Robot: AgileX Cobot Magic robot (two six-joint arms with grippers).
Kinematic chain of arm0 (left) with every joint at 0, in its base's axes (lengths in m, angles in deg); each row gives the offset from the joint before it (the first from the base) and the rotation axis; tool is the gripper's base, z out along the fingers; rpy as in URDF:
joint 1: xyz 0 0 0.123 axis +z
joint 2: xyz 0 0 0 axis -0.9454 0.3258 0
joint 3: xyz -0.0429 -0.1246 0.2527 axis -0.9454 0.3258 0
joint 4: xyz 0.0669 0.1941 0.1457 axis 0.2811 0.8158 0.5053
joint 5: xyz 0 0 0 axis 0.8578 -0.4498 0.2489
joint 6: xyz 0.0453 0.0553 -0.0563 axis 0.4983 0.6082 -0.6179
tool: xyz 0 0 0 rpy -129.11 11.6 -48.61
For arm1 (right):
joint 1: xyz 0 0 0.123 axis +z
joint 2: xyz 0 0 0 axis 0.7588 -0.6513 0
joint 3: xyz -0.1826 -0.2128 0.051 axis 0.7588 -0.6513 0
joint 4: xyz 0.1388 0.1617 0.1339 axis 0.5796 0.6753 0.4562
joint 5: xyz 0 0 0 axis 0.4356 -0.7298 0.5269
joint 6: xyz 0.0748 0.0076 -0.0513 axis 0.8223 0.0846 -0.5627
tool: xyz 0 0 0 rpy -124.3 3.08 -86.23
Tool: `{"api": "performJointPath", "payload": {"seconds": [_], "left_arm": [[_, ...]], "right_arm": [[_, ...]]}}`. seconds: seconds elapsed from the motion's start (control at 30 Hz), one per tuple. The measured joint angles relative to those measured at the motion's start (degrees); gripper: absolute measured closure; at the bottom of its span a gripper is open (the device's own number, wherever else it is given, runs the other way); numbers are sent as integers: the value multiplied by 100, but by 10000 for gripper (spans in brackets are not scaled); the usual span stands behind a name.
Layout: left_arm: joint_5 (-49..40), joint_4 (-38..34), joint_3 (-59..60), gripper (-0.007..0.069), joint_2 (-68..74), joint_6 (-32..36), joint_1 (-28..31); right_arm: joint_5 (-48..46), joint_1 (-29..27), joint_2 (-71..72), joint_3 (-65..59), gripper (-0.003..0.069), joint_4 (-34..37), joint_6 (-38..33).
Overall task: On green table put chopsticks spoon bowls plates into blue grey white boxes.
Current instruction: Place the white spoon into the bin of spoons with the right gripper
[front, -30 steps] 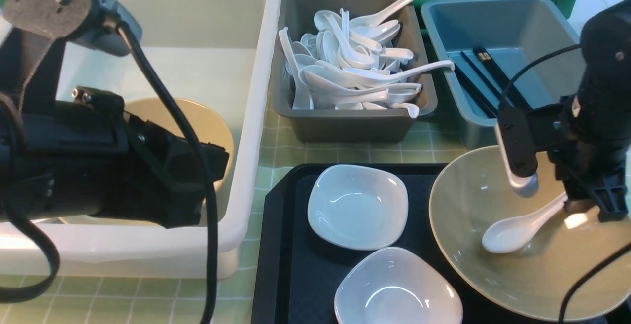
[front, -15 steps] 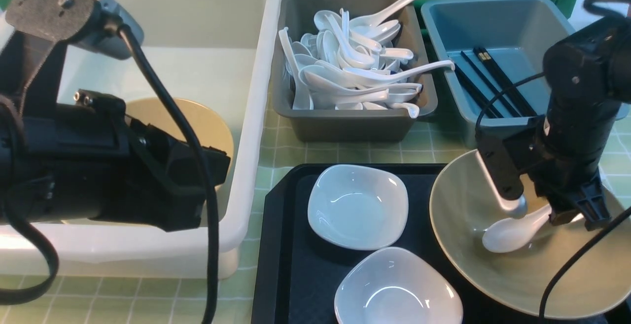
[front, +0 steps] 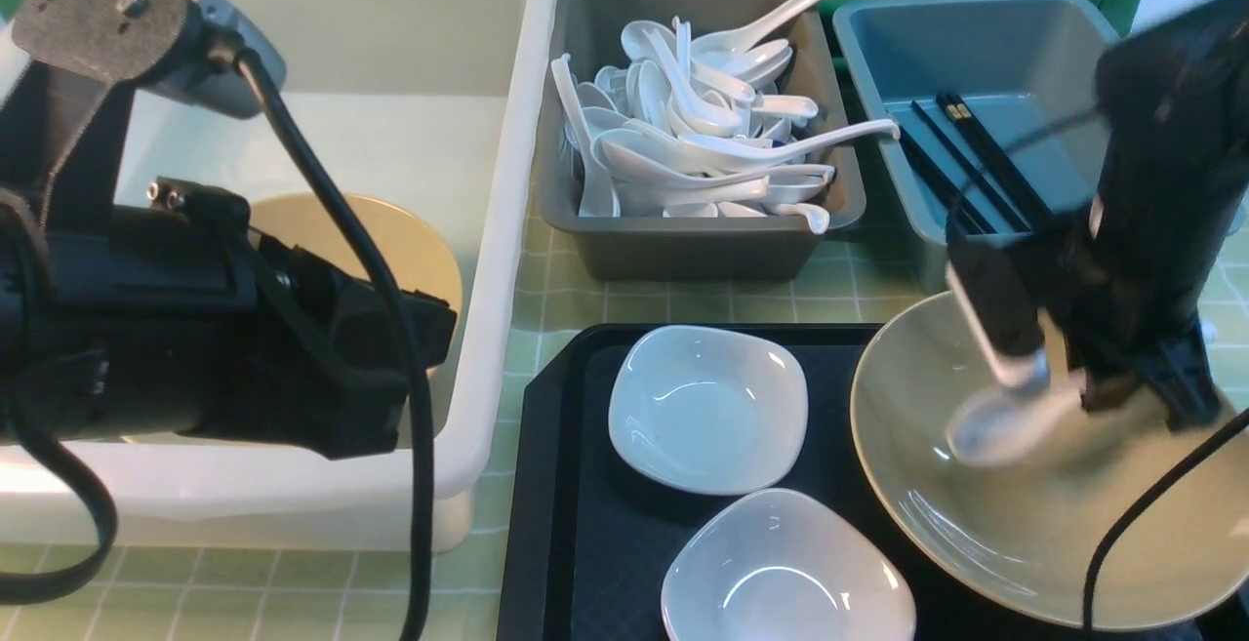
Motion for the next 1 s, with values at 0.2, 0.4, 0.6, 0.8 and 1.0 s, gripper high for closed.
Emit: {"api": "performJointPath", "payload": {"seconds": [0.2, 0.4, 0.6, 0.8, 1.0], "left_arm": [[96, 0, 0, 626, 0, 0, 0], [128, 0, 0, 626, 0, 0, 0], [121, 0, 0, 626, 0, 0, 0], [-31, -25, 0, 626, 0, 0, 0], [-110, -27, 0, 626, 0, 0, 0]], "right_arm": [[-223, 0, -97, 1873, 518, 1616, 1591], [693, 0, -986, 3243, 518, 2948, 2856], [2605, 7, -2447, 4287, 518, 4266, 3644], [3152, 2, -3275, 4859, 503, 4288, 3904], [3152, 2, -3320, 4909, 345, 4254, 3904]]}}
